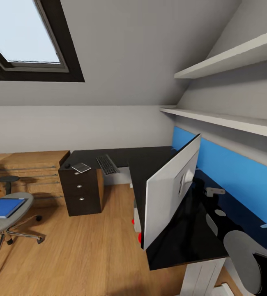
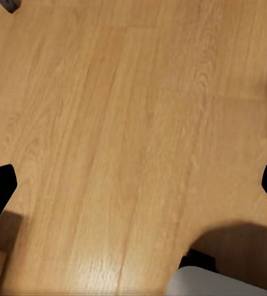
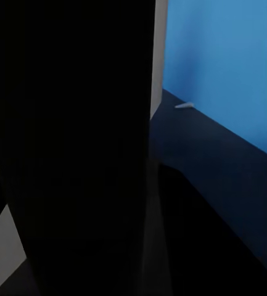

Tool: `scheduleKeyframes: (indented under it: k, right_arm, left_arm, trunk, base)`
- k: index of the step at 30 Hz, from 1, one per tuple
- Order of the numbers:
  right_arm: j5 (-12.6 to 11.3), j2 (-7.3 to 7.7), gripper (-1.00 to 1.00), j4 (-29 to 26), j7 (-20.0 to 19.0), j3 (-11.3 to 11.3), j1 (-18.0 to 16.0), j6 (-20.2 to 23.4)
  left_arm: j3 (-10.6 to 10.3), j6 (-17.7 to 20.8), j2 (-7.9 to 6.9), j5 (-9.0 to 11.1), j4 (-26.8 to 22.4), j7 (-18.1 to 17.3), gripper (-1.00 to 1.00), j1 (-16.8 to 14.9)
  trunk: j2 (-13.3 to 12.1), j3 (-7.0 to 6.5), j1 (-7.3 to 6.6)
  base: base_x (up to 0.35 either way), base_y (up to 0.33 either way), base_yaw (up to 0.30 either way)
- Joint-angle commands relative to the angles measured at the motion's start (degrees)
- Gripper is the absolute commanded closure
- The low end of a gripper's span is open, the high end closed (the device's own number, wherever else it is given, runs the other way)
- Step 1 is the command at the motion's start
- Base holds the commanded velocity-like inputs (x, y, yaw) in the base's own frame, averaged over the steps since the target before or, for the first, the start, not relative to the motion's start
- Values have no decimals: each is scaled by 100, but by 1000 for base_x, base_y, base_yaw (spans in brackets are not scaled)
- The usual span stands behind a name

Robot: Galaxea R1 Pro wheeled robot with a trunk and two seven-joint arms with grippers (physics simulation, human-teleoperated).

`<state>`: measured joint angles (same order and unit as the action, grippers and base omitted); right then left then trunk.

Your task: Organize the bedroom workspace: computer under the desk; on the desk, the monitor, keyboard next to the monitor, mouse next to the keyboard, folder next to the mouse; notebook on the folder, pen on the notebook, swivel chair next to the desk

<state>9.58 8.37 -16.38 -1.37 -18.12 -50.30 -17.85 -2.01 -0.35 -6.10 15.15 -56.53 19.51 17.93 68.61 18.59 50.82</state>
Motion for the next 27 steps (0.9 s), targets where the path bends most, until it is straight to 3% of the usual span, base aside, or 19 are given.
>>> scheduleKeyframes:
  k: [1, 12, 13, 14, 19, 27]
  right_arm:
    - [53, -9, 100, 142, -14, -43, -1, -25]
    - [53, -28, 100, 143, -21, -42, -5, -17]
    - [52, -65, 100, 139, -14, -42, -3, -16]
    - [52, -77, 100, 139, -12, -42, -2, -16]
    - [53, -99, 100, 138, -4, -42, -4, -23]
    - [53, -99, 100, 143, -4, -42, -1, -23]
  left_arm:
    - [-20, -5, -6, 50, -9, 35, -100, 0]
    - [18, -26, -6, 51, 1, 35, -100, 0]
    - [22, -209, -10, 292, 52, 33, -100, 0]
    - [20, -228, -11, 328, 62, 31, -100, 0]
    - [25, -263, -24, 392, 162, 28, -100, 0]
    - [25, -264, -25, 397, 234, 26, -100, 0]
  trunk:
    - [3, 7, 0]
    - [3, 7, 0]
    - [3, 7, 0]
    - [3, 7, 0]
    - [3, 7, 0]
    - [3, 7, 0]
  base:
    - [-8, -7, 0]
    - [-1, -1, 0]
    - [0, 0, 54]
    - [0, 0, 98]
    - [0, -59, 251]
    - [0, -271, 256]
